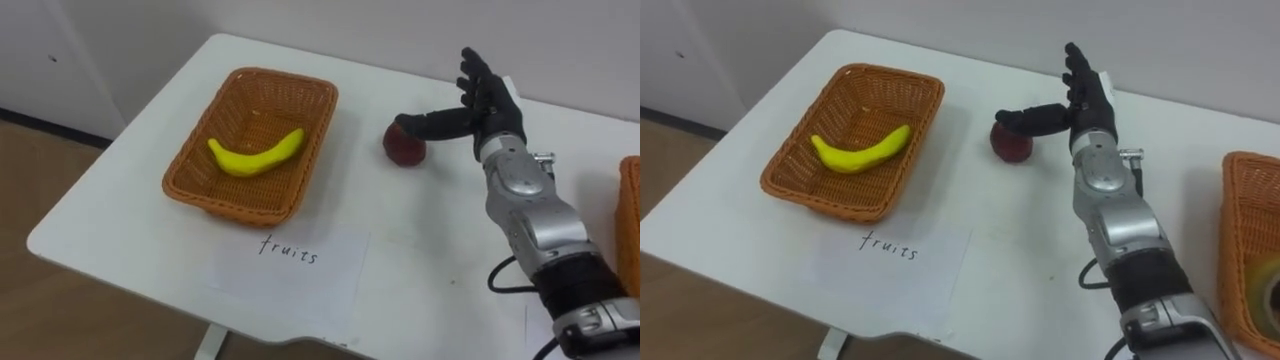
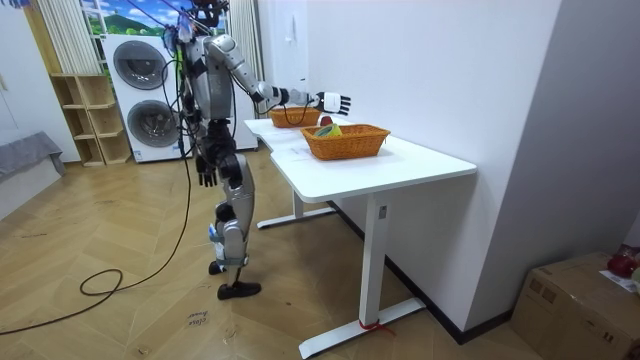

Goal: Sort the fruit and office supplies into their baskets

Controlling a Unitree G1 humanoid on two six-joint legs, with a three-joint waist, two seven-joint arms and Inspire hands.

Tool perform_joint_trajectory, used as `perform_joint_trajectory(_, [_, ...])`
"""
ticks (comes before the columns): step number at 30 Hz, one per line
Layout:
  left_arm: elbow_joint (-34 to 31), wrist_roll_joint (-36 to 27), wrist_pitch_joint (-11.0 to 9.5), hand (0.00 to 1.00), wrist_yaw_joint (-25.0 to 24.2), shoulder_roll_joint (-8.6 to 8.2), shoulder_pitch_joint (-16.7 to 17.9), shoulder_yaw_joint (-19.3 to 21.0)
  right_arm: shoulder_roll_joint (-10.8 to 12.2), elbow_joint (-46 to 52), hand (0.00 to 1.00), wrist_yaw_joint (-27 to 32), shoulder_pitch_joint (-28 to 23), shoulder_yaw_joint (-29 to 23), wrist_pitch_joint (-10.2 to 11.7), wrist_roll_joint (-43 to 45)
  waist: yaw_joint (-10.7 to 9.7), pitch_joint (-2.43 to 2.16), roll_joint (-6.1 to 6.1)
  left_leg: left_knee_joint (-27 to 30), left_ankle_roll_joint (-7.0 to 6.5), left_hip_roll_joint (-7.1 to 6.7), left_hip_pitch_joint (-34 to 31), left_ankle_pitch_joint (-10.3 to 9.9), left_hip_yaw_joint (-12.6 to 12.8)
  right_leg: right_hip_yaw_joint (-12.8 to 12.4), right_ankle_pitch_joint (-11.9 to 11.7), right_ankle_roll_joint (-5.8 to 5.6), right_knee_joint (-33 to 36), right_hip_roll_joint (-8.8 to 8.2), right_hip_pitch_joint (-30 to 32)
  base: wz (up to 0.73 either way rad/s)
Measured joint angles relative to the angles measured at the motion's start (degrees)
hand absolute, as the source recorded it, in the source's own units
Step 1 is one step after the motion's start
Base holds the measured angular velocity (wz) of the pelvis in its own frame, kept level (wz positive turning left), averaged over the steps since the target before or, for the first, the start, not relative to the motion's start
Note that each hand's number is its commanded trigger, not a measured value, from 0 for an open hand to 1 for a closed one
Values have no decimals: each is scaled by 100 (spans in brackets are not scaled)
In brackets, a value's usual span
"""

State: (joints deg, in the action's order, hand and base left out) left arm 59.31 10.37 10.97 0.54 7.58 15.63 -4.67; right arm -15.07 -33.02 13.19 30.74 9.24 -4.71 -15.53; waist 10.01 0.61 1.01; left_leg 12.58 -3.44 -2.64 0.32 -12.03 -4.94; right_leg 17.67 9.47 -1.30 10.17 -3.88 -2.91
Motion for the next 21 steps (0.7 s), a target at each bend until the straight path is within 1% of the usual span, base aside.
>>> perform_joint_trajectory(2, [-6, -217, 4, 0, -3, -8, -39, -7, -4, -119, 0, 5, 24, -17, 5, 29, 1, 5, -29, 78, 0, -2, -121, 0, 12, 29, -1, 1, 61, -12, 133, 4])
perform_joint_trajectory(3, [-11, -251, 3, 0, -3, -11, -45, -7, -5, -164, 0, 4, 28, -18, 5, 32, -2, -1, -40, 90, 0, -2, -154, 0, 18, 28, -1, 2, 63, -13, 159, 0])
perform_joint_trajectory(5, [-18, -411, -2, 0, 8, -12, -57, -7, -6, -320, 0, 1, 42, -21, 6, 33, 1, 7, -89, 109, 0, -3, -216, 0, 18, 36, -5, 7, 67, -15, 211, 0])
perform_joint_trajectory(9, [-13, -413, -7, 0, 46, -20, -58, -17, -16, -507, 0, -21, 44, -21, 16, 50, 1, 10, -123, 113, 2, 0, -276, 1, 19, 34, -5, 8, 80, -14, 268, 0])
perform_joint_trajectory(14, [-10, -409, -17, 0, 47, -28, -106, -122, -102, -541, 0, -174, 47, -20, 20, 323, 4, 13, -114, 113, -1, 0, -338, 3, 39, -21, -6, 9, 158, -24, 377, -1])
perform_joint_trajectory(18, [48, -410, -37, 0, 47, -27, -212, -122, -102, -541, 0, -219, 46, -18, 20, 628, 24, 23, -80, 113, -3, 1, -339, 5, 42, -34, -5, 9, 163, -25, 392, -3])
perform_joint_trajectory(19, [61, -414, -58, 0, 47, -25, -223, -123, -102, -540, 0, -221, 46, -9, 20, 696, 27, 23, -58, 108, -3, 0, -330, 5, 31, -29, -5, 9, 163, -27, 385, 0])
perform_joint_trajectory(21, [88, -413, -97, 0, 48, -22, -236, -122, -101, -541, 0, -228, 46, 16, 20, 789, 27, 41, -3, 101, -3, 4, -295, 6, 24, -26, -4, 9, 161, -26, 352, 0])
